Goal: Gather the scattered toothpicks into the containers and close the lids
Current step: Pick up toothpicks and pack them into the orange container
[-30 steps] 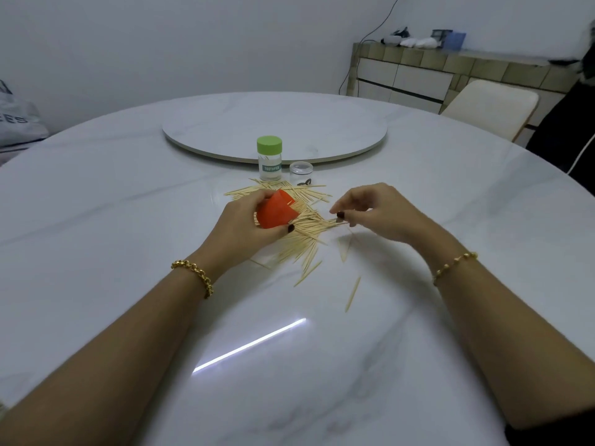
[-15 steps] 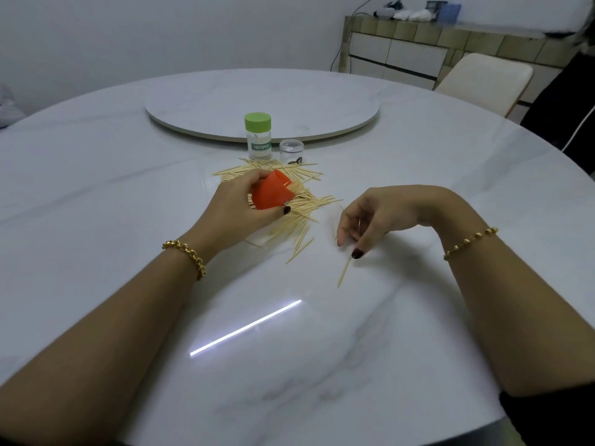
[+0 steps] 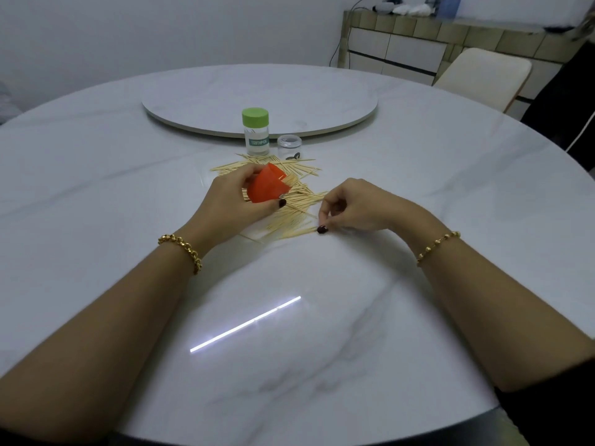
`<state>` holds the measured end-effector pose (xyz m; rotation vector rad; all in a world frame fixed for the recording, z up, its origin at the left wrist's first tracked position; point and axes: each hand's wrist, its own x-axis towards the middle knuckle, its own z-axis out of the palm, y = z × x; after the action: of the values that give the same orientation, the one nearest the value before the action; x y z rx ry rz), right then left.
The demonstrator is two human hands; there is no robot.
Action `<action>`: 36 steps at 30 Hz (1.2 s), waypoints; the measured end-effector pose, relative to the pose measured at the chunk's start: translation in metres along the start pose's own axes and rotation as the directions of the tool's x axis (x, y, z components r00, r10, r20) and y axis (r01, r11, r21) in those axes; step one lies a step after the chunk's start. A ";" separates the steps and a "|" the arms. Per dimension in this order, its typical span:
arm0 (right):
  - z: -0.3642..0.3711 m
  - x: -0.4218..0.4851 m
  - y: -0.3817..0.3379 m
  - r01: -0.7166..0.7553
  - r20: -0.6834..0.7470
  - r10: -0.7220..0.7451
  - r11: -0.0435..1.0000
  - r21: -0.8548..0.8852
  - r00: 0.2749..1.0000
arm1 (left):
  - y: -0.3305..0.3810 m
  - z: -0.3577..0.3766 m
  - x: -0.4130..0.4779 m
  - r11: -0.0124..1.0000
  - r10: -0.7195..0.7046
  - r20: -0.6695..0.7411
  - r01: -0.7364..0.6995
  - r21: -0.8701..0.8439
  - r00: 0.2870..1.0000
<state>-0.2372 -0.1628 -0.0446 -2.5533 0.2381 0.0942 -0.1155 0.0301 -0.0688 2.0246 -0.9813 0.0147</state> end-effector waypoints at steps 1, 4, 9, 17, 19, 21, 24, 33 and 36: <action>0.004 0.003 0.000 0.016 -0.075 -0.015 1.000 0.013 0.997 | 0.000 0.000 0.000 1.000 -0.001 0.002 0.001 0.001 1.000; 0.007 0.007 0.005 0.061 -0.244 -0.059 0.998 0.003 0.968 | 0.000 -0.001 0.000 1.000 -0.002 0.003 0.002 0.001 1.000; -0.014 0.003 0.026 0.018 -0.311 -0.025 1.000 -0.026 0.950 | 0.001 -0.003 -0.001 1.000 0.000 -0.004 0.000 -0.029 1.000; -0.016 0.006 0.044 -0.094 -0.328 0.061 0.992 -0.088 0.943 | 0.001 -0.004 -0.001 0.999 0.001 -0.005 -0.001 -0.032 1.000; -0.009 0.010 0.044 -0.072 -0.360 0.042 0.995 -0.069 0.932 | 0.000 -0.004 -0.001 0.999 -0.001 -0.004 0.000 -0.032 1.000; -0.001 0.014 0.041 -0.021 -0.399 -0.001 0.998 -0.051 0.917 | 0.000 -0.004 0.000 1.000 -0.006 -0.003 0.006 -0.031 1.000; 0.010 0.020 0.037 0.048 -0.439 -0.059 0.998 -0.037 0.897 | 0.001 -0.004 -0.001 0.999 -0.010 -0.001 0.010 -0.035 1.000; 0.019 0.021 0.021 0.201 -0.380 -0.217 0.976 -0.082 0.899 | 0.001 -0.004 -0.001 1.000 -0.009 -0.008 0.009 -0.022 1.000; 0.023 0.021 0.015 0.242 -0.344 -0.265 0.964 -0.110 0.901 | 0.000 -0.004 -0.001 1.000 -0.007 -0.014 0.007 -0.005 1.000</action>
<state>-0.2198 -0.1655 -0.0737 -2.6259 0.0349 -0.4726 -0.1147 0.0338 -0.0663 2.0212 -0.9646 0.0224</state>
